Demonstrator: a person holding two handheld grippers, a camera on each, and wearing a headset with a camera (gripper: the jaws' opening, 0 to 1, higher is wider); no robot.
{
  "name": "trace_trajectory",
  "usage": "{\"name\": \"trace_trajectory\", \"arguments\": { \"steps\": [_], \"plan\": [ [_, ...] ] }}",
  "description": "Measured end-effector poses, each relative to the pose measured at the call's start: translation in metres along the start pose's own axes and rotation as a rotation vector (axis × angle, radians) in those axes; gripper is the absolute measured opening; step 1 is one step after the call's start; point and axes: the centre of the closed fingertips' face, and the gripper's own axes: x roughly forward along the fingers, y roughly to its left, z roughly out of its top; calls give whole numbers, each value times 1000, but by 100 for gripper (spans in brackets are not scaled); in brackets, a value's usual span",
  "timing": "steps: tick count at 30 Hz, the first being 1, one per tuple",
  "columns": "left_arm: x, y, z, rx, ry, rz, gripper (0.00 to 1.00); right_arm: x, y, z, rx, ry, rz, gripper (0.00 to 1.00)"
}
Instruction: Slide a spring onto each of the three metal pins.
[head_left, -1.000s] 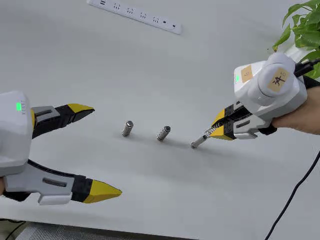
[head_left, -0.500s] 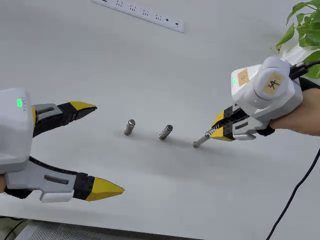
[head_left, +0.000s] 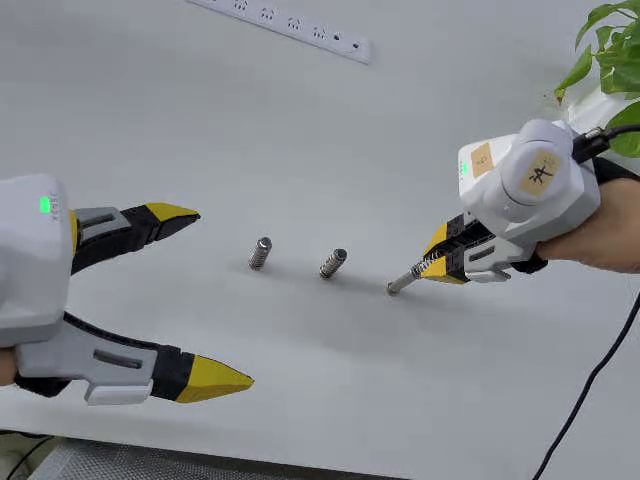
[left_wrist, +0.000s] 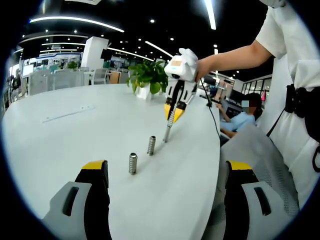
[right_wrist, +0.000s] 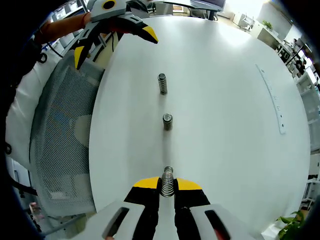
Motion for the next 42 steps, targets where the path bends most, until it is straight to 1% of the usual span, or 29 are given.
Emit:
{"name": "trace_trajectory", "arguments": {
  "steps": [17, 22, 28, 42],
  "plan": [
    [0, 1, -3, -5, 3, -1, 96, 13, 2, -1, -2, 5, 13, 7],
    [0, 1, -5, -6, 4, -1, 96, 17, 0, -2, -4, 5, 14, 7],
    [0, 1, -5, -6, 4, -5, 96, 26, 1, -4, -6, 12, 19, 7],
    [2, 2, -7, -14, 1, -6, 95, 40, 4, -3, 1, 14, 33, 8]
  ]
}}
